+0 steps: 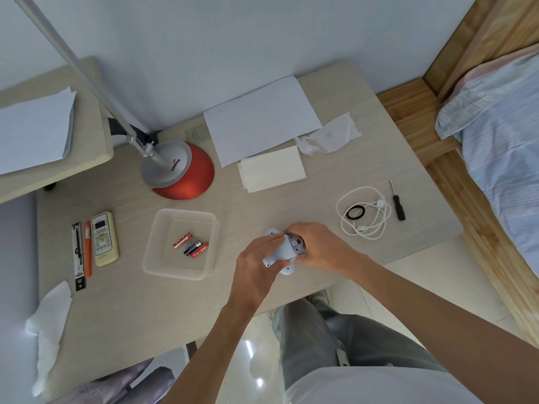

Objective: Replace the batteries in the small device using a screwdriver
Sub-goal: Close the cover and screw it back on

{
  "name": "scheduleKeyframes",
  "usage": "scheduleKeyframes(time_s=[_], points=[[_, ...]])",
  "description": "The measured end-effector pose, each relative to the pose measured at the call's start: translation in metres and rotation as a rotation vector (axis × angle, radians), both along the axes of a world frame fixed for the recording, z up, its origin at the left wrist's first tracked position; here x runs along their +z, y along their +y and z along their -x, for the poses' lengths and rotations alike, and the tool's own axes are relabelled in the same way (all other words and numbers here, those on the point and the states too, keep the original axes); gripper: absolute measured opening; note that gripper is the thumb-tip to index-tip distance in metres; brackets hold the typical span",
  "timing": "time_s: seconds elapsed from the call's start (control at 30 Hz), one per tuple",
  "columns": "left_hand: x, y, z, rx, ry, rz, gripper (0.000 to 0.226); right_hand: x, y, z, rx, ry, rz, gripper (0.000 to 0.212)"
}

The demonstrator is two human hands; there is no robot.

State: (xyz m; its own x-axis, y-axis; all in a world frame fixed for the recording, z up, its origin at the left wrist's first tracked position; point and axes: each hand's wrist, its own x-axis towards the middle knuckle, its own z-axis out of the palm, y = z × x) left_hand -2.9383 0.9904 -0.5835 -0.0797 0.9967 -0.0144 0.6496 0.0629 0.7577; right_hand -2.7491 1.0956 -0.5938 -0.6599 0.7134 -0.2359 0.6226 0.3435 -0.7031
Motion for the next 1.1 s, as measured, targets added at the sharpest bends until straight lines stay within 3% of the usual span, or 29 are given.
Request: scheduleKeyframes(time_s=[0.47, 0.67, 1.1], points=[[-0.003, 0.002, -0.003, 0.046, 0.098, 0.005, 0.070, -0.001, -0.002, 0.001, -0.007, -0.024, 0.007, 0.027], [-0.004, 0.008, -0.008, 0.038, 0.159, 0.001, 0.067, -0.002, -0.002, 0.001, -0.018, -0.001, 0.031, 0.039], [-0.006, 0.002, 0.002, 0.016, 0.067, 0.020, 0.060, -0.008, 0.001, -0.003, -0.007, -0.025, 0.018, 0.042]])
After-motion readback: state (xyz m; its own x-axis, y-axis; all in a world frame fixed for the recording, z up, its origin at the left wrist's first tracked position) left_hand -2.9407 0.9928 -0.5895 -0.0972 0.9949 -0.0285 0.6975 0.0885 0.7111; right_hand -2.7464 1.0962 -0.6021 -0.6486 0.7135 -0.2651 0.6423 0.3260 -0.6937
